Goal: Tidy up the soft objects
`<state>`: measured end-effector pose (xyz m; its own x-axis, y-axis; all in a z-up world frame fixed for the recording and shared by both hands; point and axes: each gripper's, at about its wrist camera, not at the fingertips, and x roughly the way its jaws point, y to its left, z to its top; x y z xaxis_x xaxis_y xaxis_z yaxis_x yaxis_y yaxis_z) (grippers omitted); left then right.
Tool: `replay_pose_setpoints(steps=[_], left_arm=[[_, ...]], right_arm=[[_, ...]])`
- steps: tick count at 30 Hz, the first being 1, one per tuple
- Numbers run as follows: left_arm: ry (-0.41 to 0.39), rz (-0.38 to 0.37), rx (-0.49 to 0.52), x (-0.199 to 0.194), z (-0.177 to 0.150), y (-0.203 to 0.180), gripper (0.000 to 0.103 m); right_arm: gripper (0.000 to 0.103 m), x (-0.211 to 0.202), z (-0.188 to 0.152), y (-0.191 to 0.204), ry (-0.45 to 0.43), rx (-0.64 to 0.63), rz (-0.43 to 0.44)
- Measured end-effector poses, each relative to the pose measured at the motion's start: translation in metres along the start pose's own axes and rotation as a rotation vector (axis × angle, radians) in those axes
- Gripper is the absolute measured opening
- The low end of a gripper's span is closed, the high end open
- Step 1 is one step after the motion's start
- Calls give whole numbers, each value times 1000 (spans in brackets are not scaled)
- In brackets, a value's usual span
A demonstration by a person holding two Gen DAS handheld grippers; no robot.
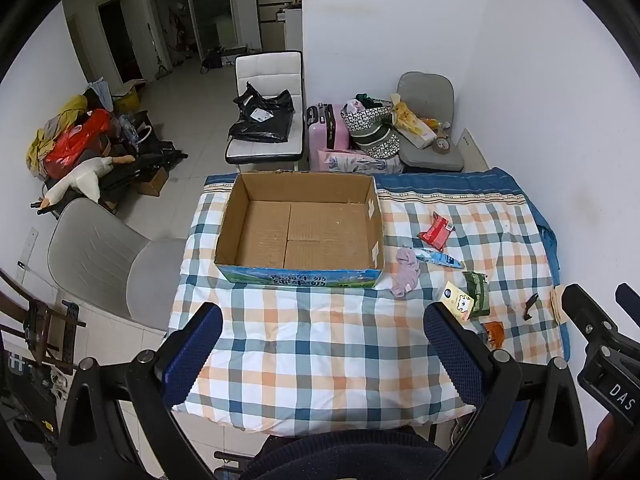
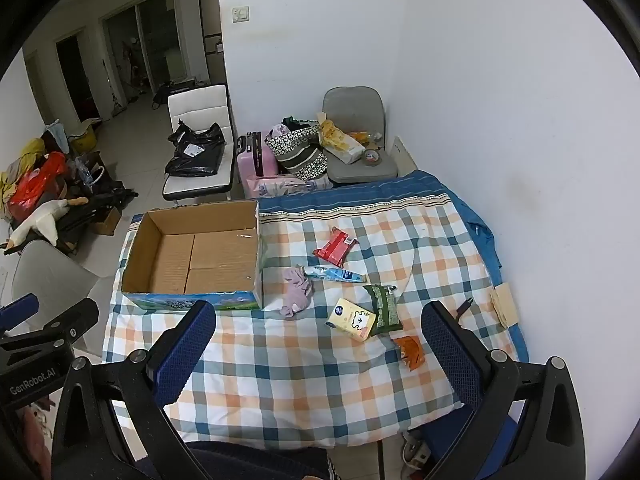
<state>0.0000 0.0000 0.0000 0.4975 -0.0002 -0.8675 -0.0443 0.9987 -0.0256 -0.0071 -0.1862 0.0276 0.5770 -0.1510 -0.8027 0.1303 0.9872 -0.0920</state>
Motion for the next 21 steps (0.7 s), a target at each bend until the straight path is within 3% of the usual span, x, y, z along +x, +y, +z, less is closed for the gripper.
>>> replay_pose_setpoints(steps=[21], left_arm=[[-7,3,2,0,0,0,103]], right_arm=[[103,0,0,0,4,2,0]])
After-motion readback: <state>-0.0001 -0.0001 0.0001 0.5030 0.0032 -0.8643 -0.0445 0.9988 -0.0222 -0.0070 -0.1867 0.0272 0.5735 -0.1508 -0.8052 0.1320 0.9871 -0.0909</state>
